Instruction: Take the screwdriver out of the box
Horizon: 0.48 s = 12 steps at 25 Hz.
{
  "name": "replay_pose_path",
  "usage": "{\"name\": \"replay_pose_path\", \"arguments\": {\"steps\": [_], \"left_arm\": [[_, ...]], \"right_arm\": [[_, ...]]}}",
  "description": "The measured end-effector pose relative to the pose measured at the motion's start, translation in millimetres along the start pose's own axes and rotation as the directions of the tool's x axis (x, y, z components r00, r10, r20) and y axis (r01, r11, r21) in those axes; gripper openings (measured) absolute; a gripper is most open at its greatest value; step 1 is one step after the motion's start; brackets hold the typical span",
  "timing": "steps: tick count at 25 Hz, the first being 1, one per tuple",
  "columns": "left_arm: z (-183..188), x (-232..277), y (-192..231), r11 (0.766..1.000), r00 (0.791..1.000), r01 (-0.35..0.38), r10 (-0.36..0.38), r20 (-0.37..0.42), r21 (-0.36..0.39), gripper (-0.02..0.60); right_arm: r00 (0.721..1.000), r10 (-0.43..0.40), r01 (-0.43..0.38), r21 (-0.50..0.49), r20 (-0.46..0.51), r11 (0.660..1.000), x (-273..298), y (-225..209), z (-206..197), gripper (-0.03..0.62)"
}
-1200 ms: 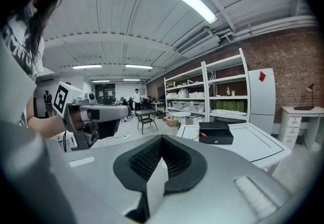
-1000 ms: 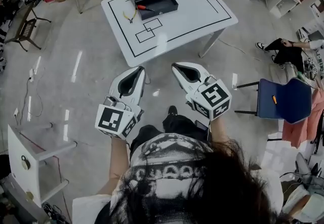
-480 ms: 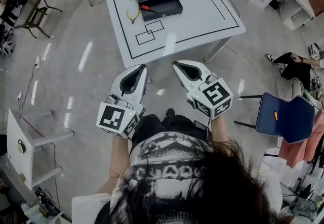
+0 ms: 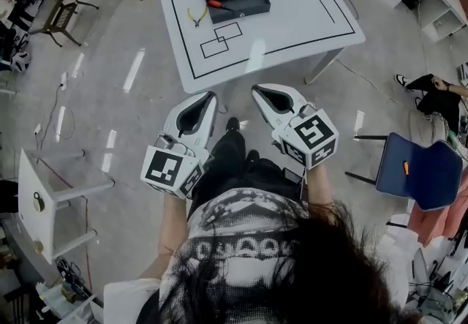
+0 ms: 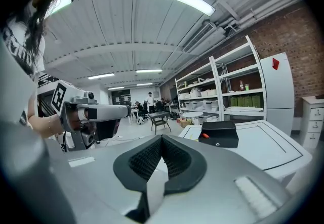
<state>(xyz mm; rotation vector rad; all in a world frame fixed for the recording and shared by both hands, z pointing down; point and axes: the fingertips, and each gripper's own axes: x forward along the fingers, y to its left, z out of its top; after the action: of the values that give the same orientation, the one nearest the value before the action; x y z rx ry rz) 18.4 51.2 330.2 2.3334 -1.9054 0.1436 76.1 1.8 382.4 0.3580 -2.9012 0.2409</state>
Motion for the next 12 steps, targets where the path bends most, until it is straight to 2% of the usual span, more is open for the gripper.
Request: {"name": "replay_pose_path", "arguments": {"steps": [12], "left_arm": [[-6,39,35,1.000,1.000,0.000,0.000,-0.020,0.007,0.000]], "right_arm": [[1.000,-0.010,0.010,0.009,-0.025,1.000,35,-35,0,-0.002]]}}
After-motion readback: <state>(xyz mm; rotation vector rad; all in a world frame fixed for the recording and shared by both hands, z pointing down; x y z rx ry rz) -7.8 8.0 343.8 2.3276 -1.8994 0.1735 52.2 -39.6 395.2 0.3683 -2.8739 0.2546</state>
